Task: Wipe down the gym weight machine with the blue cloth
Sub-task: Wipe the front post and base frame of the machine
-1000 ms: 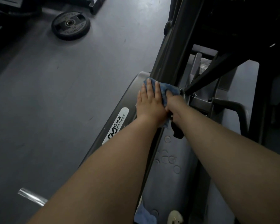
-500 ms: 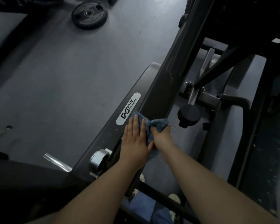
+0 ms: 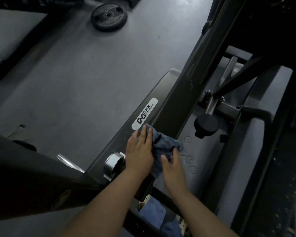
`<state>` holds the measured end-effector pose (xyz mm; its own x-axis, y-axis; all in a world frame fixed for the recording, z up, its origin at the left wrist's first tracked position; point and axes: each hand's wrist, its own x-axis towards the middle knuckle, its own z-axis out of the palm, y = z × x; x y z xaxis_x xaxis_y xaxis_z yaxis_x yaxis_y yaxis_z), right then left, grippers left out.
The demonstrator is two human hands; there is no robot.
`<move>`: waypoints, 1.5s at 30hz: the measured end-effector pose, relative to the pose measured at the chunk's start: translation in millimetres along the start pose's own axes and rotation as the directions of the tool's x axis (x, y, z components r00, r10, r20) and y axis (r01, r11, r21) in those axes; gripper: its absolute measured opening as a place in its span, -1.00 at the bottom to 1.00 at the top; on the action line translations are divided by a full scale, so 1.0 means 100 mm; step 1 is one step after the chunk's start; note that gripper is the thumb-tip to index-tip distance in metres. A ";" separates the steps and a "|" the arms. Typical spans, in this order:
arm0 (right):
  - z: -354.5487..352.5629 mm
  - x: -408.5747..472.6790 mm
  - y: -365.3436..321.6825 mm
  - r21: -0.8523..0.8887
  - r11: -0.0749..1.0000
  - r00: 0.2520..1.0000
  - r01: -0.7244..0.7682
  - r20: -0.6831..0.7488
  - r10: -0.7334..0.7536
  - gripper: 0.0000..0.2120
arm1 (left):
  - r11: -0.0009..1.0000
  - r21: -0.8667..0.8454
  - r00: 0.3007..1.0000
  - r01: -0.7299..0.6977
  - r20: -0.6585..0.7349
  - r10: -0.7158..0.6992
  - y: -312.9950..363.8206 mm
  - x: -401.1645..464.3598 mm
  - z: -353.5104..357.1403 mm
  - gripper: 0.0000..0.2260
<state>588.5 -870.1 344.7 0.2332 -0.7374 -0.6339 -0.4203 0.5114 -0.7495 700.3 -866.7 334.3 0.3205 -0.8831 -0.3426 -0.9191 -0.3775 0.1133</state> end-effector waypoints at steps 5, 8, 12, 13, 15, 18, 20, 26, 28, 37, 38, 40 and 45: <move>-0.23 0.44 -0.26 -0.389 0.910 0.988 0.145 0.003 -0.156 -0.42 | 0.980 -0.188 0.994 0.070 -0.075 -0.085 0.42 0.44 0.00 -0.40; -0.45 0.81 -0.48 -0.584 0.794 0.977 0.168 -0.009 -0.214 -0.40 | 0.988 -0.156 0.987 -0.016 -0.159 -0.009 0.54 0.64 0.04 -0.40; -0.68 1.23 -0.73 -0.721 0.676 0.964 0.155 -0.038 -0.263 -0.43 | 0.987 -0.153 0.998 -0.051 -0.032 0.047 0.70 1.12 -0.11 -0.42; -0.73 1.32 -0.80 -0.745 0.651 0.962 0.146 -0.045 -0.268 -0.43 | 0.987 -0.139 0.997 -0.074 -0.038 0.070 0.75 1.25 -0.16 -0.43; -0.82 1.51 -0.94 -0.771 0.627 0.961 0.109 -0.081 -0.266 -0.44 | 0.984 -0.129 0.992 -0.122 -0.003 0.123 0.82 1.51 -0.23 -0.43; -0.86 1.67 -1.08 -0.791 0.610 0.967 0.049 -0.116 -0.228 -0.44 | 0.969 -0.032 0.968 -0.246 0.046 0.247 0.81 1.86 -0.27 -0.41; -0.83 1.69 -1.09 -0.806 0.592 0.969 0.013 -0.135 -0.205 -0.43 | 0.948 -0.083 0.949 -0.308 0.043 0.312 0.78 2.01 -0.33 -0.37; -0.72 1.53 -1.02 -0.790 0.612 0.976 0.033 -0.107 -0.191 -0.41 | 0.789 -0.604 0.968 -0.117 0.109 0.227 0.63 2.00 -0.46 -0.31; -0.65 1.41 -0.93 -0.818 0.571 0.975 0.070 -0.063 -0.211 -0.40 | 0.703 -0.711 0.982 -0.012 0.125 0.143 0.51 1.82 -0.37 -0.45; -0.12 0.66 -0.23 -0.876 0.456 0.981 0.157 0.086 -0.173 -0.37 | 0.829 -0.557 0.997 0.051 0.070 -0.014 0.06 0.64 0.01 -0.54; -0.06 0.58 -0.13 -0.884 0.427 0.975 0.187 0.114 -0.190 -0.38 | 0.849 -0.525 0.997 0.055 0.078 -0.016 0.01 0.50 0.05 -0.47; 0.02 0.39 0.02 -0.877 0.408 0.959 0.255 0.176 -0.220 -0.39 | 0.910 -0.408 0.994 0.068 0.101 -0.029 -0.07 0.23 0.14 -0.37; 0.02 -0.20 0.26 -0.655 0.654 0.925 0.378 0.289 -0.246 -0.40 | 0.997 -0.074 0.999 0.026 -0.018 -0.028 -0.18 -0.54 0.47 -0.36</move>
<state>574.8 -841.0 338.0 0.5724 -0.6808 -0.4571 -0.7610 -0.2335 -0.6052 688.6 -798.8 307.0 0.3501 -0.8772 -0.3287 -0.8908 -0.4203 0.1727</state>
